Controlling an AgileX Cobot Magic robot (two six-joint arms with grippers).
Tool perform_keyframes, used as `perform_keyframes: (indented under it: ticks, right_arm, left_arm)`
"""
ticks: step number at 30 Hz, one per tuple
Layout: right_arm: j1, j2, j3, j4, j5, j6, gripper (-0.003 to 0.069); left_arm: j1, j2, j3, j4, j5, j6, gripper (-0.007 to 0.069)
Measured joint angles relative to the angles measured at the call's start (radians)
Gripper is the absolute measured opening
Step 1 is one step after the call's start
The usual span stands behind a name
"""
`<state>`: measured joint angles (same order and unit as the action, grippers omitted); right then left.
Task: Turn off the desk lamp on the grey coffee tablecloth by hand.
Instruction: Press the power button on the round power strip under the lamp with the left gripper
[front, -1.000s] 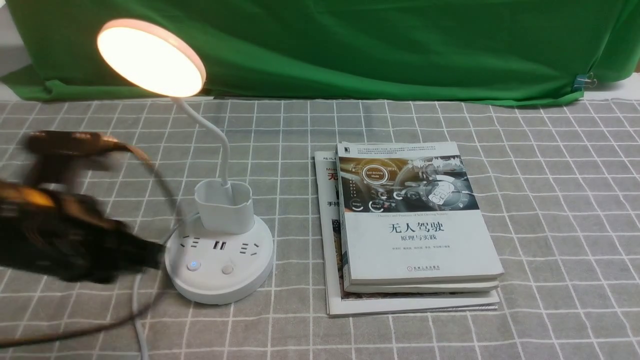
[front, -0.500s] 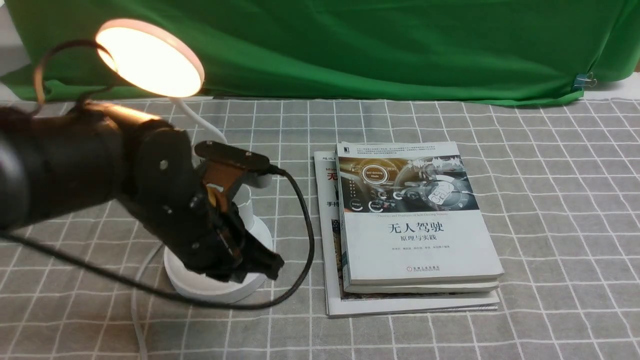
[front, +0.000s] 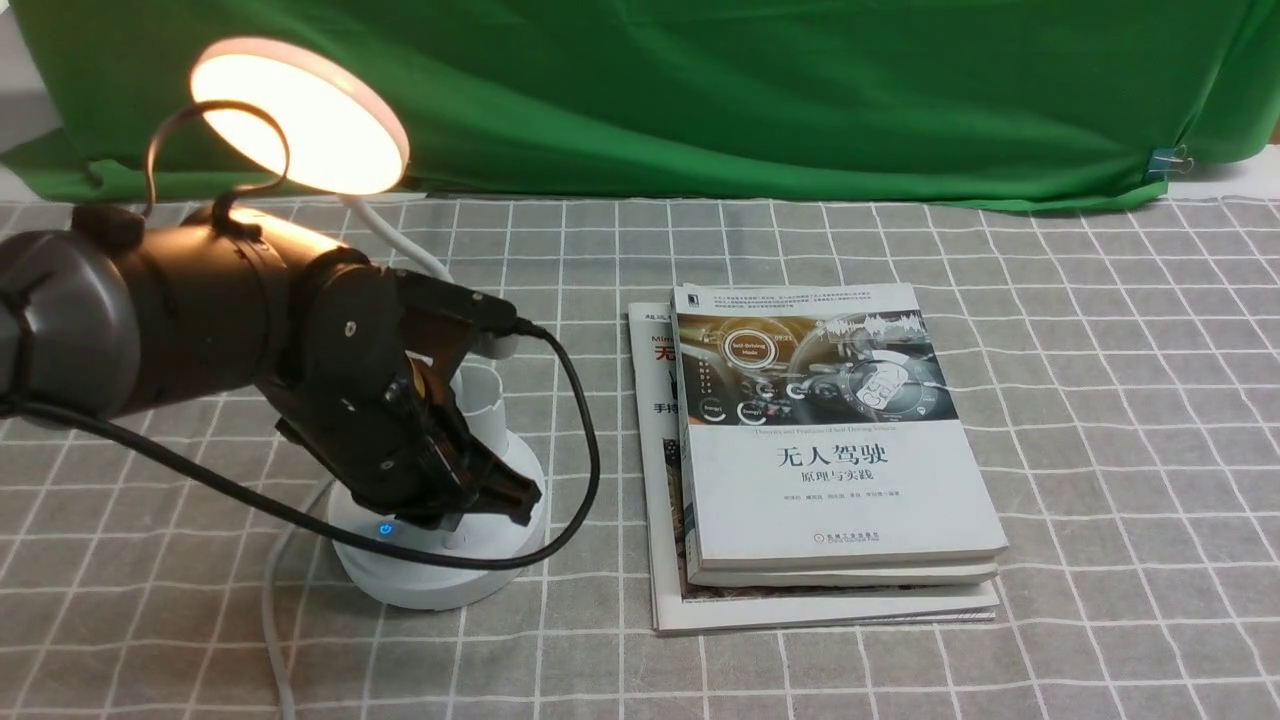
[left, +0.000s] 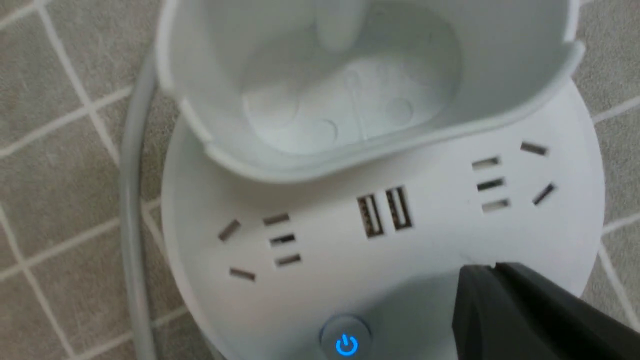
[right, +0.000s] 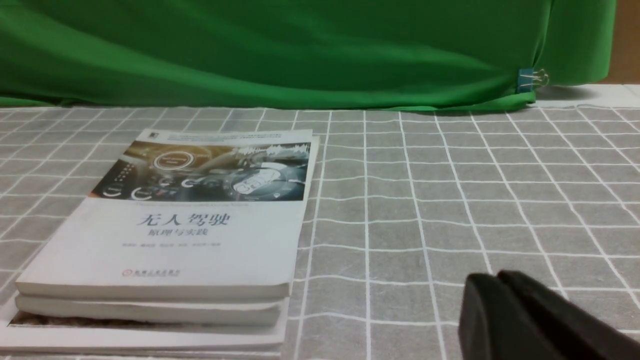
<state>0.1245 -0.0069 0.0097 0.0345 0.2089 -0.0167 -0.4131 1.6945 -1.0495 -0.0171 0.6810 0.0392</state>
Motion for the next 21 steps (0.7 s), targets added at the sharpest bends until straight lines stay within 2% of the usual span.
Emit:
perform_keyframes:
  ticks: [21]
  right_arm:
    - [0.000, 0.000, 0.000, 0.000, 0.000, 0.000, 0.0042]
  left_arm:
    - [-0.003, 0.000, -0.001, -0.064, 0.027, 0.022, -0.0004]
